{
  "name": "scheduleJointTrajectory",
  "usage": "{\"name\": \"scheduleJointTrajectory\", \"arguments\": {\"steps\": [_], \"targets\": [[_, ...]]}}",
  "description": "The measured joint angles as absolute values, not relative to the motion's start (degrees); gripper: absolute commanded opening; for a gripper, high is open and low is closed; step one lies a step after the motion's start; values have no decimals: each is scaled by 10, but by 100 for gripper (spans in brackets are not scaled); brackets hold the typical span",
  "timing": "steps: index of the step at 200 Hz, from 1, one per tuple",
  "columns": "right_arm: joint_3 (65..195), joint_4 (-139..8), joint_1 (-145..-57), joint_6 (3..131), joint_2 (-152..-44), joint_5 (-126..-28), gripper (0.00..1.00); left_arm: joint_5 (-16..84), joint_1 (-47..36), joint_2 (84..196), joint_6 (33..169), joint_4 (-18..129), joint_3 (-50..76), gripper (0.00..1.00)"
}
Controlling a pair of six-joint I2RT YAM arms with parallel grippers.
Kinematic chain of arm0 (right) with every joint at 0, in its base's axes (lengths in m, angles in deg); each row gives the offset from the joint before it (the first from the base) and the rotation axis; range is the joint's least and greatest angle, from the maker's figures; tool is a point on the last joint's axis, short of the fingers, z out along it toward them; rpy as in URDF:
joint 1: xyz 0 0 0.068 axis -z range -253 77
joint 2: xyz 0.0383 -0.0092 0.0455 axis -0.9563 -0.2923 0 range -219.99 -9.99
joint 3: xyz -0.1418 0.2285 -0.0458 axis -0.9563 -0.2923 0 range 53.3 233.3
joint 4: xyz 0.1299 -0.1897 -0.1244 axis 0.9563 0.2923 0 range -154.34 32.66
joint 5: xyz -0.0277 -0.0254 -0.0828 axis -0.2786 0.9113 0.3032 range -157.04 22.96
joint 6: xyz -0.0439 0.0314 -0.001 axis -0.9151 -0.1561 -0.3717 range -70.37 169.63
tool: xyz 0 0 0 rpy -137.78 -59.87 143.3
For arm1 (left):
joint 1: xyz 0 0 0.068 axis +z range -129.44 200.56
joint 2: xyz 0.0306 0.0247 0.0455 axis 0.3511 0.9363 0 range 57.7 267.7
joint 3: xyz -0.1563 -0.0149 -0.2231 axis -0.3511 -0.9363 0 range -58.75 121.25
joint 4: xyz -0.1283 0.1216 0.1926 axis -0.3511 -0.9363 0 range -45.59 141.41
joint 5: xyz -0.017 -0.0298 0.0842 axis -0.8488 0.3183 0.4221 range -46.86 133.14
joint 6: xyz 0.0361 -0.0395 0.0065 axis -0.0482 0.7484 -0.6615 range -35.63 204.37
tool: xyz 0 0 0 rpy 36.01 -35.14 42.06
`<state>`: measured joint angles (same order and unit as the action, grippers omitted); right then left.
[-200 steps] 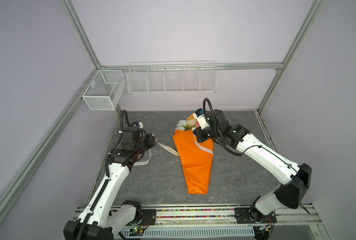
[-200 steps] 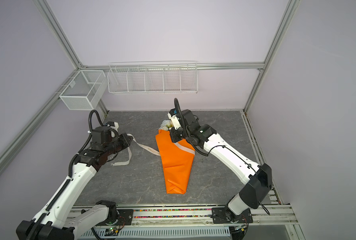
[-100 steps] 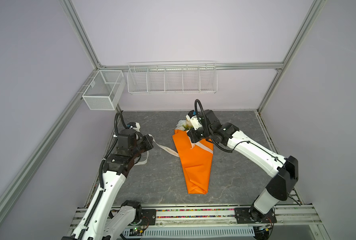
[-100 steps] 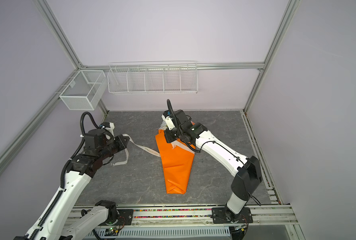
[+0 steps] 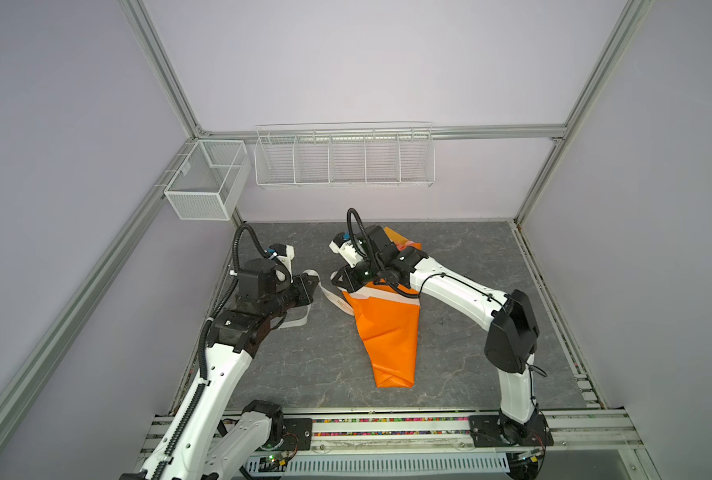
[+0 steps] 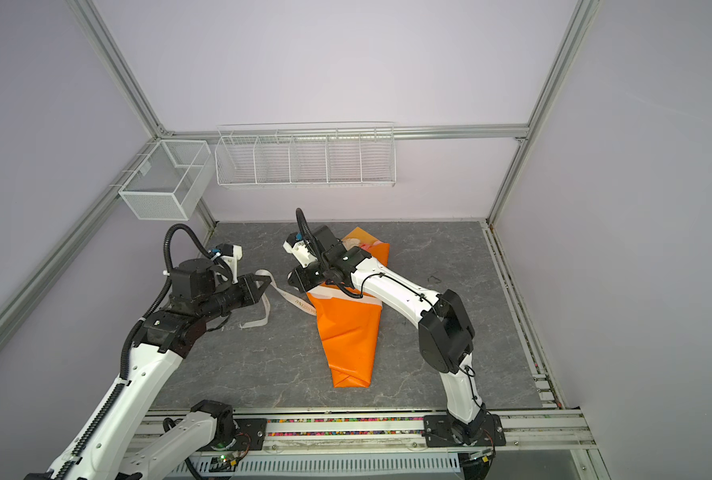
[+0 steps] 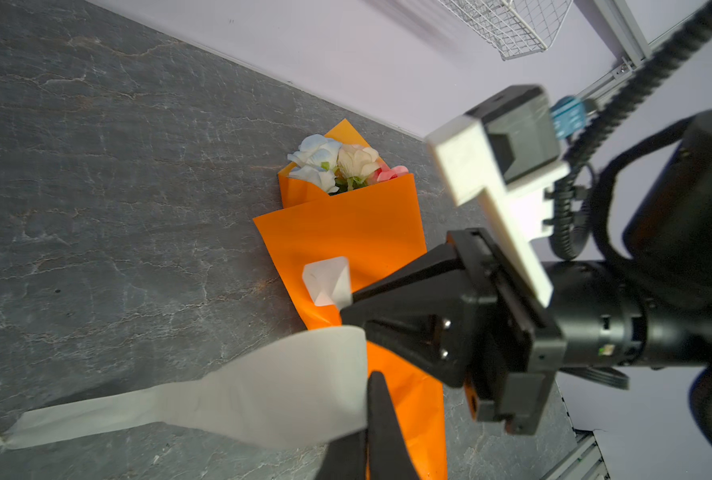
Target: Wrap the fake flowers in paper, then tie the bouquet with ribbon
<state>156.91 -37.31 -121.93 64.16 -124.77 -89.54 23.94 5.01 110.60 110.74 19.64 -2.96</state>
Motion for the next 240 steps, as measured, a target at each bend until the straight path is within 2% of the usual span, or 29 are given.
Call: {"name": "scheduleJointTrajectory", "arguments": {"steps": [27, 38, 72, 116, 148, 168, 188, 240], "targets": [[1542, -379, -1219, 632, -1247, -925, 27, 229, 46, 1111, 1105, 202, -29, 0], [1530, -374, -1215, 623, -1246, -931, 35, 224, 40, 1118, 1102, 203, -26, 0], [1448, -367, -1196, 617, -1195, -905, 46, 221, -2, 1174, 1074, 197, 15, 0], [1253, -440, -1121, 659, -984, -837, 48, 224, -45, 1285, 1028, 185, 92, 0], [1165, -475, -1067, 684, -884, -776, 48, 225, -115, 1430, 961, 128, 225, 0], [1103, -482, -1036, 705, -840, -749, 48, 226, -155, 1523, 915, 84, 319, 0], [1036, -510, -997, 715, -802, -750, 53, 221, -183, 1581, 880, 50, 377, 0], [952, -652, -1007, 586, -806, -818, 54, 181, -189, 1592, 830, 13, 403, 0]]}}
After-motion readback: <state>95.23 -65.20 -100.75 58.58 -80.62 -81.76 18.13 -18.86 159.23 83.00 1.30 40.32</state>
